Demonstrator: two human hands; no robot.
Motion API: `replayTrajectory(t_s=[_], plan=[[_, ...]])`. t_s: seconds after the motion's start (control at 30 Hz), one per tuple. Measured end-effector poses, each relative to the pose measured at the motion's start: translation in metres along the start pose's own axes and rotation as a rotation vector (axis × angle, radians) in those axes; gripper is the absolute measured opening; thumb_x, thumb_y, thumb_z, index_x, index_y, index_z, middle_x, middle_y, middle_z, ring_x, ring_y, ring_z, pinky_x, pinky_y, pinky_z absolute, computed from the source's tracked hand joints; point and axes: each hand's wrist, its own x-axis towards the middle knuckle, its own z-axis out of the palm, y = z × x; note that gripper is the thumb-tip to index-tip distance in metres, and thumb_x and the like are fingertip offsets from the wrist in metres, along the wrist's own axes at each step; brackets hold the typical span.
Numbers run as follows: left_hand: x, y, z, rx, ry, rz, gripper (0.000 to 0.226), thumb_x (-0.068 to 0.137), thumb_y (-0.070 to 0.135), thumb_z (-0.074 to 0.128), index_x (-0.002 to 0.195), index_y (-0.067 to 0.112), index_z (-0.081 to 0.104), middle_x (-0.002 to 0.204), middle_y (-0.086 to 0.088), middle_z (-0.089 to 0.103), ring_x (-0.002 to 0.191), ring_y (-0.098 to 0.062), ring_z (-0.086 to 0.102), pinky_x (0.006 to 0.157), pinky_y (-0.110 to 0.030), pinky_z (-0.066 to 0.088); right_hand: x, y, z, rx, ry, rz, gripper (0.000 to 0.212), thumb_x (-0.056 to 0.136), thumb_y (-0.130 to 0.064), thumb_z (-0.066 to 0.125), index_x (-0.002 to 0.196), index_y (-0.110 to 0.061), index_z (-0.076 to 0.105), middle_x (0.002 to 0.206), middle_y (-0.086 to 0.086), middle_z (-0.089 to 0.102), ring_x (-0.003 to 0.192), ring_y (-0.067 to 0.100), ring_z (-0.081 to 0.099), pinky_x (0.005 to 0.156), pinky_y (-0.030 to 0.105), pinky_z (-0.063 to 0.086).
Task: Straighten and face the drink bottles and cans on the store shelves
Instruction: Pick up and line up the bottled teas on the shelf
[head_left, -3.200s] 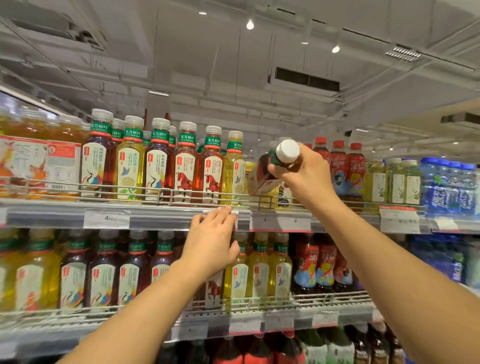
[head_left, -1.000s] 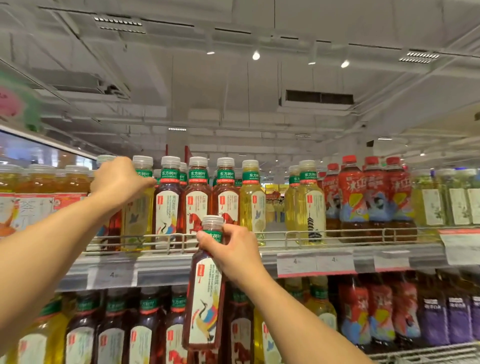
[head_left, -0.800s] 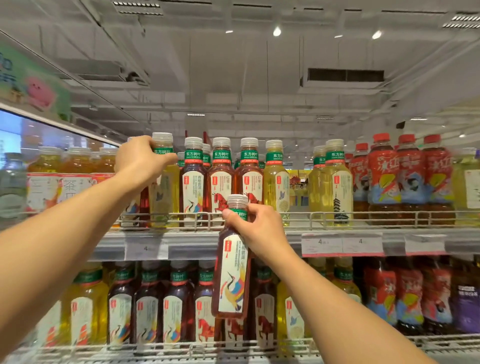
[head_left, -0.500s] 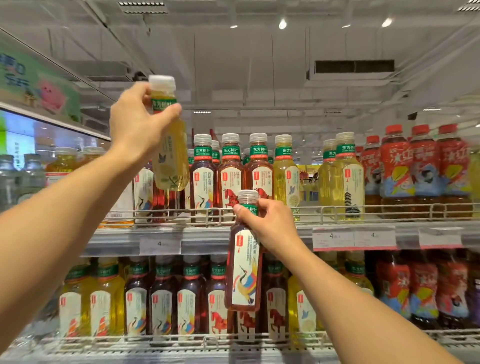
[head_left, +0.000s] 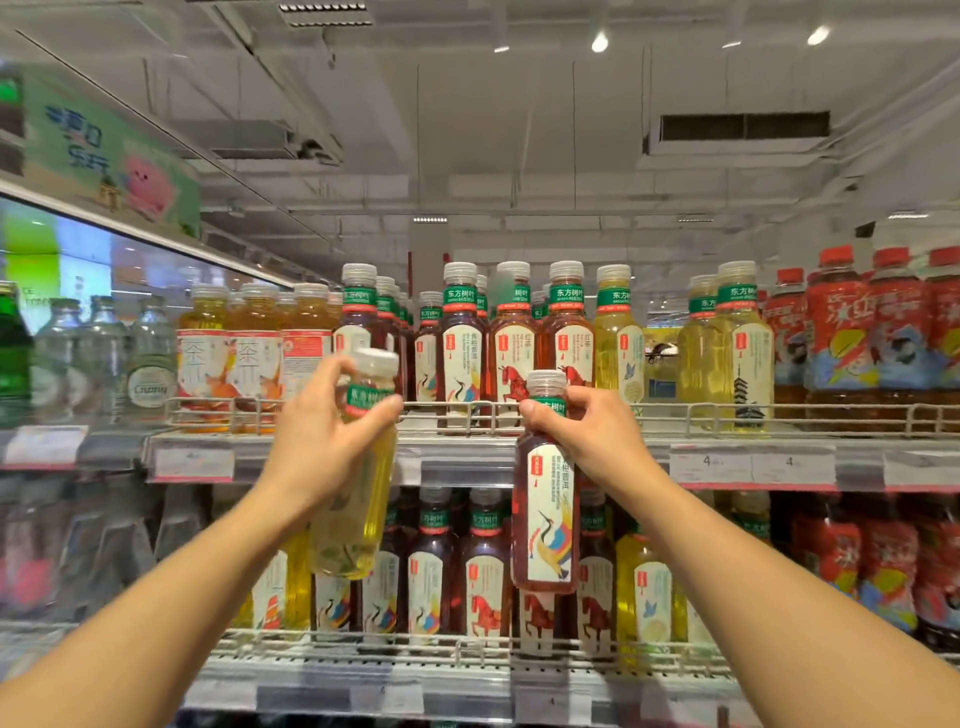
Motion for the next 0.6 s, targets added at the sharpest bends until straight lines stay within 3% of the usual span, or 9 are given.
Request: replayTrajectory(t_s=[0.07,0.2,0.27,0.33,0.43,0.5,0.6], plan=[[-0.016,-0.021,0.003,-0.085,-0.055,-0.067,0.034,0.086,0.044,0.073,0.111,0.029,0.056,0.098,0.016,0.070,0.086,-0.002,0.068,0.080,-0.042,0.060,-0.002,-0.003,-0.001,0.010,-0.016,-0.001,0.047,0.076,-0.067,0.075,0.097,-0.024,0.077,0.085,-0.012,0.078,0.080,0.009,0.074,0.072,0.037,0.059],[-0.036,-0.047,0.006,-0.023,-0.123,0.002,0.046,0.085,0.059,0.070,0.123,0.039,0.052,0.109,0.020,0.070,0.097,0.000,0.066,0.086,-0.038,0.056,-0.010,-0.012,-0.005,0.092,-0.092,0.014,0.034,0.082,-0.043,0.082,0.107,-0.020,0.076,0.091,-0.014,0.079,0.083,0.005,0.075,0.069,0.023,0.053],[-0.039,-0.055,0.005,-0.010,-0.155,0.029,0.045,0.086,0.063,0.066,0.122,0.043,0.050,0.109,0.021,0.070,0.098,0.001,0.066,0.085,-0.032,0.055,-0.013,-0.017,-0.006,0.098,-0.108,0.020,0.030,0.083,-0.040,0.082,0.105,-0.020,0.076,0.091,-0.011,0.079,0.085,0.010,0.076,0.071,0.028,0.057],[-0.039,-0.062,0.005,0.014,-0.154,0.064,0.041,0.086,0.065,0.062,0.119,0.044,0.049,0.107,0.022,0.069,0.096,0.001,0.065,0.082,-0.029,0.055,-0.012,-0.027,-0.007,0.090,-0.089,-0.008,0.032,0.081,-0.042,0.083,0.105,-0.020,0.078,0.094,-0.010,0.079,0.089,0.011,0.076,0.082,0.039,0.061],[-0.036,-0.071,0.010,0.042,-0.114,0.098,0.041,0.084,0.066,0.058,0.117,0.043,0.050,0.106,0.021,0.066,0.095,0.001,0.063,0.080,-0.028,0.054,-0.001,-0.057,-0.005,0.090,-0.068,-0.080,0.039,0.078,-0.047,0.079,0.108,-0.021,0.077,0.097,-0.009,0.079,0.092,0.010,0.075,0.087,0.043,0.061],[-0.034,-0.077,0.013,0.027,-0.081,0.094,0.043,0.084,0.064,0.059,0.119,0.040,0.052,0.106,0.020,0.065,0.096,0.000,0.062,0.081,-0.032,0.055,0.012,-0.081,0.001,0.096,-0.033,-0.127,0.030,0.084,-0.045,0.077,0.104,-0.023,0.077,0.094,-0.009,0.079,0.090,0.010,0.076,0.084,0.042,0.061],[-0.033,-0.080,0.017,0.012,-0.058,0.094,0.044,0.084,0.064,0.059,0.119,0.037,0.054,0.105,0.020,0.065,0.096,0.000,0.061,0.081,-0.033,0.055,0.037,-0.120,0.011,0.101,0.064,-0.182,0.023,0.092,-0.044,0.072,0.093,-0.022,0.076,0.085,-0.011,0.078,0.080,0.002,0.073,0.070,0.029,0.055]])
